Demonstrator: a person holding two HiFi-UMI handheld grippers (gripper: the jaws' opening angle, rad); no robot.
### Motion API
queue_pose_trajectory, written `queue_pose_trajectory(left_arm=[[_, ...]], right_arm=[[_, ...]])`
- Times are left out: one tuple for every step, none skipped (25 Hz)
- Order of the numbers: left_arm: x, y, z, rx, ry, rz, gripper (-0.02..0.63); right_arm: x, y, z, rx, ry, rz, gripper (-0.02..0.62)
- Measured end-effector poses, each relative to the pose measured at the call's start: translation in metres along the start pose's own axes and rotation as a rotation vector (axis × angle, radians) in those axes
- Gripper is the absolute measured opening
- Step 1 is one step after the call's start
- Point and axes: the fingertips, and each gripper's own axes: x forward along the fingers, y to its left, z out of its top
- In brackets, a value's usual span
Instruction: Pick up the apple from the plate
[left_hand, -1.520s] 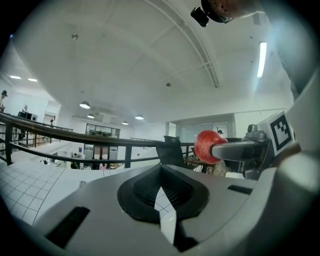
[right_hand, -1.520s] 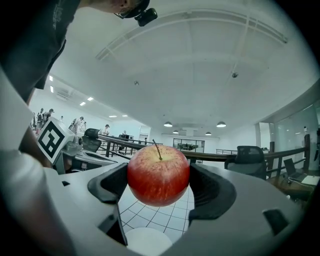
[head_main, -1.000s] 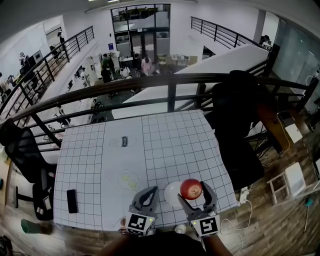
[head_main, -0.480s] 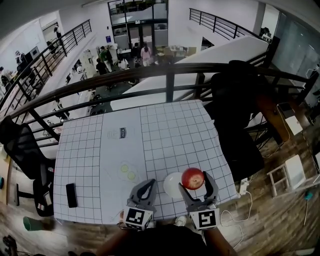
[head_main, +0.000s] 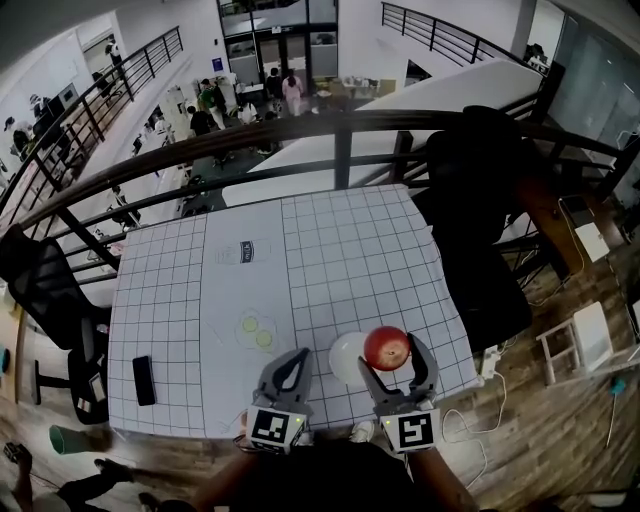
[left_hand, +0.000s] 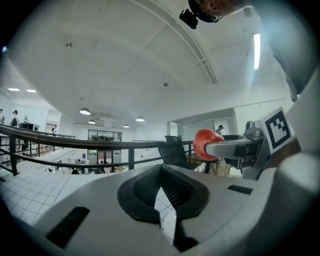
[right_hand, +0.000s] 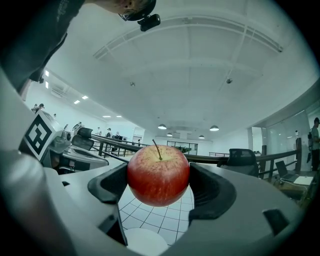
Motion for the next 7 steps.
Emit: queue_pose_trajectory(left_arm=[[-0.0005,0.0006,0.0008,0.000,-0.003,0.004,0.011],[-0.0006,0.0011,0.0021,-0.001,-0.006,0.007,0.011],[-0.0007,0.0017,0.0042,-0.002,-0.010,0.009,0.011],[-0.0008,0.0023,0.0065,-0.004,-0.015,0.012,0.011],[-0.0011,0.0030,0.0078,-0.006,-0.019,0.014,0.011],[-0.0015,0.0037,0.0084,-0.007,-0.022,0.015,0.011],[-0.0018,0.0044,0.0090,-0.009,-0.024,0.016,0.011]], right_arm=[[0.0000,0.0002,0.0002,0.001,-0.001,0.001,0.408],[0.0001,0.0006,0.0002,0.000,-0.001,0.003,0.408],[0.0003,0.0011,0.0001,-0.002,0.000,0.004,0.408],[0.0003,0.0019,0.0000,-0.004,0.000,0.005,0.408],[0.0003,0.0027,-0.0002,-0.006,0.000,0.006,0.408],[0.0002,0.0035,-0.0002,-0.008,-0.001,0.006,0.408],[0.0002,0.0043,-0.0004,-0.010,-0.001,0.007,0.408]])
